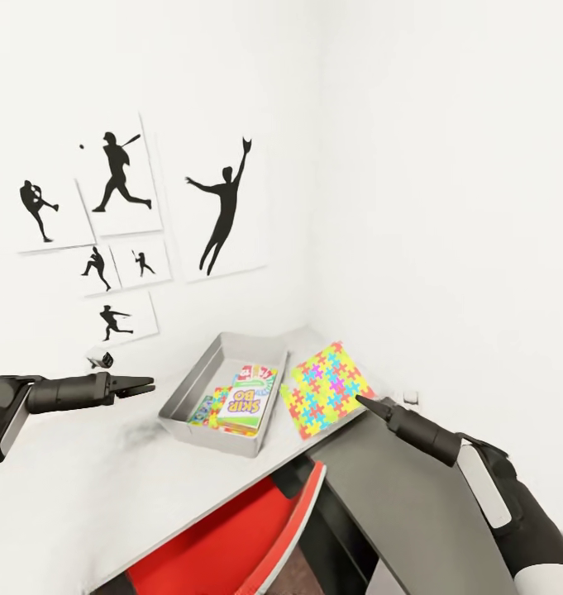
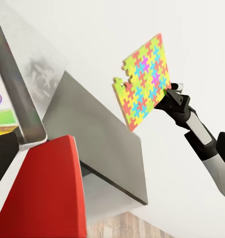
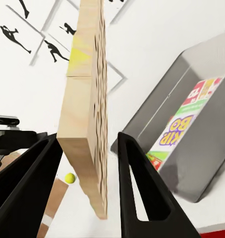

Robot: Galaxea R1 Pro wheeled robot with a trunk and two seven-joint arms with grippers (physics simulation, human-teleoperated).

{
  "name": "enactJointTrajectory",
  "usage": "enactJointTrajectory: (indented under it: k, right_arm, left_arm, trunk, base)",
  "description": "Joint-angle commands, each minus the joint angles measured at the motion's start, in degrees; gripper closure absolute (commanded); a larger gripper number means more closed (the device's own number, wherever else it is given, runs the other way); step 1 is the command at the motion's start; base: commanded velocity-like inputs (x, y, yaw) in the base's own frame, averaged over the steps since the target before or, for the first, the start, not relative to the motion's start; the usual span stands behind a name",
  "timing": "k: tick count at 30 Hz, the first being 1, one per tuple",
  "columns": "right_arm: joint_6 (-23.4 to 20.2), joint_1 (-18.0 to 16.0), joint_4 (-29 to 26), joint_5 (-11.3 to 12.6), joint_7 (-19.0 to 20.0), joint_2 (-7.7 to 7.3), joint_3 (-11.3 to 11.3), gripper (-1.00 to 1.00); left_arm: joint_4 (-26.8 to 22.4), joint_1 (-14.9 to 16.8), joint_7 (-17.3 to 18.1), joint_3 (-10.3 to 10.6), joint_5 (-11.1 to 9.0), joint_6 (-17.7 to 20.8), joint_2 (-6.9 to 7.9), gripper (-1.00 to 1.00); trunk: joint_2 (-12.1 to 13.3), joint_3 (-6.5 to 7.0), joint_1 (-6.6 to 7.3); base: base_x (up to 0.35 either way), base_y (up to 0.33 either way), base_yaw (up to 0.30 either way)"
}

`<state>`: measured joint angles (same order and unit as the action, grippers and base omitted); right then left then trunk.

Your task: Put all the toys in the child's room - the three board games (two on the bed and one on the table), the two jigsaw puzzles on the table, and the tennis ball on the table - inside the toy box on the table in the child's room.

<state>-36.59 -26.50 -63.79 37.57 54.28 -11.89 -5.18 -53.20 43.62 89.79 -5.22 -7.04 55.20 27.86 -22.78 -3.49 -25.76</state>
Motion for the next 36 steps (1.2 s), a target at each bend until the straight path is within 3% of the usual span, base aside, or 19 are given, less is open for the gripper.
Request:
enactJointTrajectory:
  k: [1,17,36]
  right_arm:
    - [-0.4,0.0,0.0,0.3,0.0,0.00,0.0,1.00]
    - [-0.4,0.0,0.0,0.3,-0.1,-0.02,0.0,1.00]
    - [-0.4,0.0,-0.1,0.3,-2.5,0.02,0.0,1.00]
  left_arm:
    - [0.0,0.1,0.2,0.0,0.0,0.6,0.01,-1.00]
    - [0.0,0.1,0.2,0.0,0.0,0.6,-0.02,-1.00]
    - [0.0,0.1,0.2,0.0,0.0,0.6,0.01,-1.00]
  trunk:
    - [-0.1,-0.16,-0.03]
    - [-0.1,-0.24,-0.03]
    - [-0.1,-0.63,-0.03]
  base:
    - [-0.089,0.111,0.267]
    - [-0.013,0.020,0.060]
    - [0.067,0.021,0.262]
